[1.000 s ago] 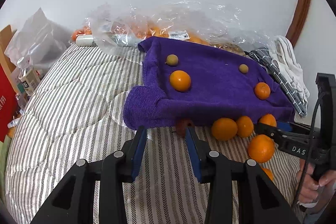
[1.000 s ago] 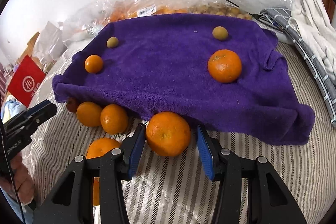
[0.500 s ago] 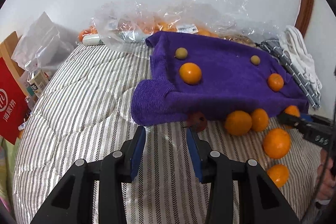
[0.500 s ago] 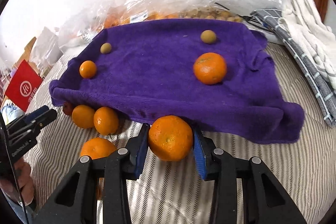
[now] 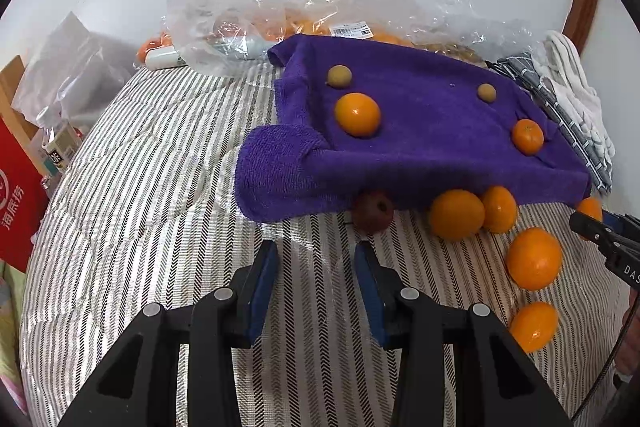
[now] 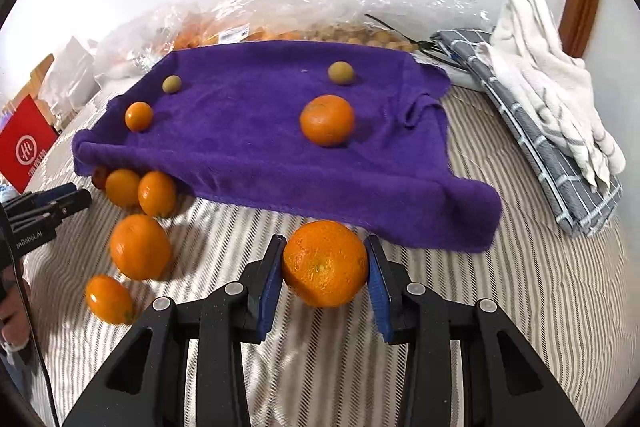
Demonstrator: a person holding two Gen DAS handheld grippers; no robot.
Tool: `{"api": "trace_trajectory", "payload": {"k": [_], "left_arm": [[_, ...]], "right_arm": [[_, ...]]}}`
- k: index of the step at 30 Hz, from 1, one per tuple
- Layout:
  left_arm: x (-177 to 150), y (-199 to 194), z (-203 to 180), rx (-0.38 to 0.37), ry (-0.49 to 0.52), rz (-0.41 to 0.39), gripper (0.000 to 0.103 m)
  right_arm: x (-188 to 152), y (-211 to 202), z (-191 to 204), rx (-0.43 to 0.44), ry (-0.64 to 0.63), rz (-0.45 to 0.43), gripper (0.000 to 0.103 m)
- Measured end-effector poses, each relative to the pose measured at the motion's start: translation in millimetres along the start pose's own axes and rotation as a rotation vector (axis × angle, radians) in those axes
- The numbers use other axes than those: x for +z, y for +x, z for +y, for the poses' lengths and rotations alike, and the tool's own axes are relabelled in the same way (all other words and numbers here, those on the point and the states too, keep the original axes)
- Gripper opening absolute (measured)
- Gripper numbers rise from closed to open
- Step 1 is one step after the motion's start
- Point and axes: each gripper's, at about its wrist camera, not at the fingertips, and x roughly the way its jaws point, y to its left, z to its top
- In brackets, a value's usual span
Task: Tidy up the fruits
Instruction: 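Grasp a large orange beside the towel with the right gripper while the left gripper approaches the fruit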
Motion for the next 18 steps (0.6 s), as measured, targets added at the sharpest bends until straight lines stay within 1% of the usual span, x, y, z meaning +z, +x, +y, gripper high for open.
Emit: {"api": "trace_trajectory", "payload": {"k": [3,8,10,12,18], "left_arm": [[1,1,0,-0.006,0.006,0.003,0.040],[0,1,-1,-0.014,0.011,0.004,0.043],[1,1,-1,-0.021,0.009,0.004,0.045],[0,1,-1,-0.028,0.009,0.003,0.045],[-1,0,-4,-0.103,0.010,-0.003,0.045]], "right_arm": [[-5,-1,-3,0.003,0.001,-0.015,0.039],[-13,1,-9,0.035,0.029,-0.033,0.039],[-13,2,-11,0.041,0.036,-0.026,0.039],[-13,-1,-13,0.049,0.043,-0.044,0.039],[-14,-1,-18,0.076,0.073,-0.046,0.039]]}}
